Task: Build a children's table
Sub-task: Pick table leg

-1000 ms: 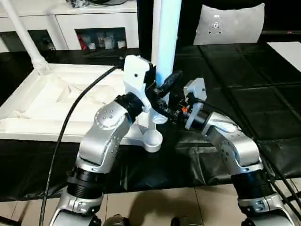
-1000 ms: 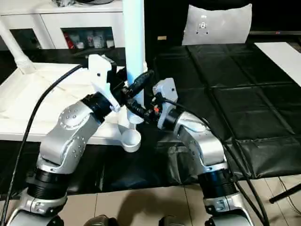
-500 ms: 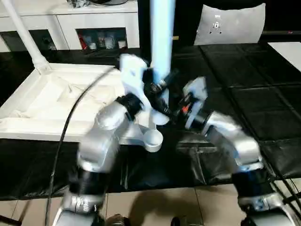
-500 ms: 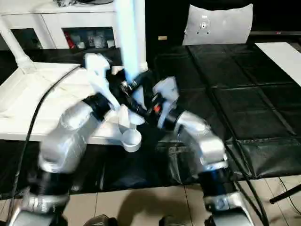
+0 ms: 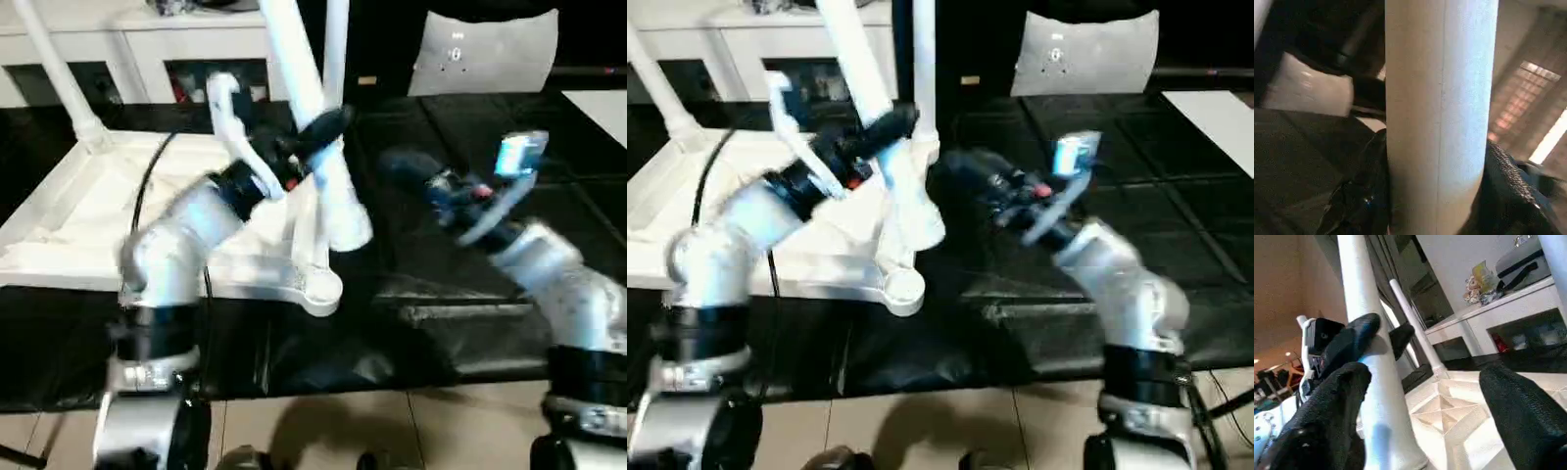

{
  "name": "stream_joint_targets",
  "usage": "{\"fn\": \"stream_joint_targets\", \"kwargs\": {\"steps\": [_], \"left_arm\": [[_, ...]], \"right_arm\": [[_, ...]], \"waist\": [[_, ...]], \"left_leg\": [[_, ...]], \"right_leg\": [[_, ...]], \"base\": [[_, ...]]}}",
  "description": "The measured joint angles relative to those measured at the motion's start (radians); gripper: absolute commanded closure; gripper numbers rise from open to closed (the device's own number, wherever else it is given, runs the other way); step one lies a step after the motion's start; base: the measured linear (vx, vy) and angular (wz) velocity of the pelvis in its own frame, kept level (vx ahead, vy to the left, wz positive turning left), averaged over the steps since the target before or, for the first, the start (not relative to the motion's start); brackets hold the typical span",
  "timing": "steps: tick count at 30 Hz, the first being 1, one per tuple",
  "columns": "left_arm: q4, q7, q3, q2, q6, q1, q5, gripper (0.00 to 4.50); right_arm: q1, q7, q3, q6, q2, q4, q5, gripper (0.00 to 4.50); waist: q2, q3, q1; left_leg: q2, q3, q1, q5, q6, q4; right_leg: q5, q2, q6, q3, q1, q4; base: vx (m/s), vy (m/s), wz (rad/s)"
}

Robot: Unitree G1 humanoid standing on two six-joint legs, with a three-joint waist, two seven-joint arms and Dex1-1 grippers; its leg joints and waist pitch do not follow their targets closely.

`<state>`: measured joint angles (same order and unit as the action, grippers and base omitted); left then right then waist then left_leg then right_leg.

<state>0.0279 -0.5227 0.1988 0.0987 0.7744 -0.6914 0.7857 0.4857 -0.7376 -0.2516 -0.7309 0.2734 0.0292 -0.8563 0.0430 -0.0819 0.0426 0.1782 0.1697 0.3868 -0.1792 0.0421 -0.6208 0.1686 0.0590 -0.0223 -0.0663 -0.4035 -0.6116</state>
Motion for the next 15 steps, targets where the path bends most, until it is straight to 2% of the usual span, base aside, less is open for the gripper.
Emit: {"fn": "stream_joint_targets", "kwargs": {"steps": [7,11,15], "left_arm": [[-0.003,-0.11,-0.02,0.065,0.056,-0.021,0.046,2.62],[-0.013,-0.196,-0.12,0.131,0.005,-0.02,-0.034,2.62],[-0.029,-0.273,-0.201,0.151,-0.054,-0.016,-0.097,2.62]], "right_arm": [[0.0,-0.005,-0.003,-0.073,0.021,-0.012,-0.045,0.0],[-0.004,-0.115,0.112,-0.04,0.121,-0.061,0.04,0.0],[-0.004,-0.186,0.182,-0.005,0.143,-0.07,0.09,0.0]], "waist": [[0.001,0.001,0.001],[0.001,0.001,0.006],[0.001,0.001,0.008]], "left_leg": [[0.0,0.0,0.0,0.0,0.0,0.0],[0.0,0.0,0.0,0.0,0.0,0.0],[0.0,0.0,0.0,0.0,0.0,0.0]], "right_leg": [[0.001,0.0,0.002,0.0,0.0,0.0],[0.001,0.0,0.002,0.0,0.0,0.0],[0.001,0.0,0.003,0.0,0.0,0.0]], "base": [[0.0,0.0,0.0],[0.0,0.0,0.0],[0.0,0.0,0.0]]}}
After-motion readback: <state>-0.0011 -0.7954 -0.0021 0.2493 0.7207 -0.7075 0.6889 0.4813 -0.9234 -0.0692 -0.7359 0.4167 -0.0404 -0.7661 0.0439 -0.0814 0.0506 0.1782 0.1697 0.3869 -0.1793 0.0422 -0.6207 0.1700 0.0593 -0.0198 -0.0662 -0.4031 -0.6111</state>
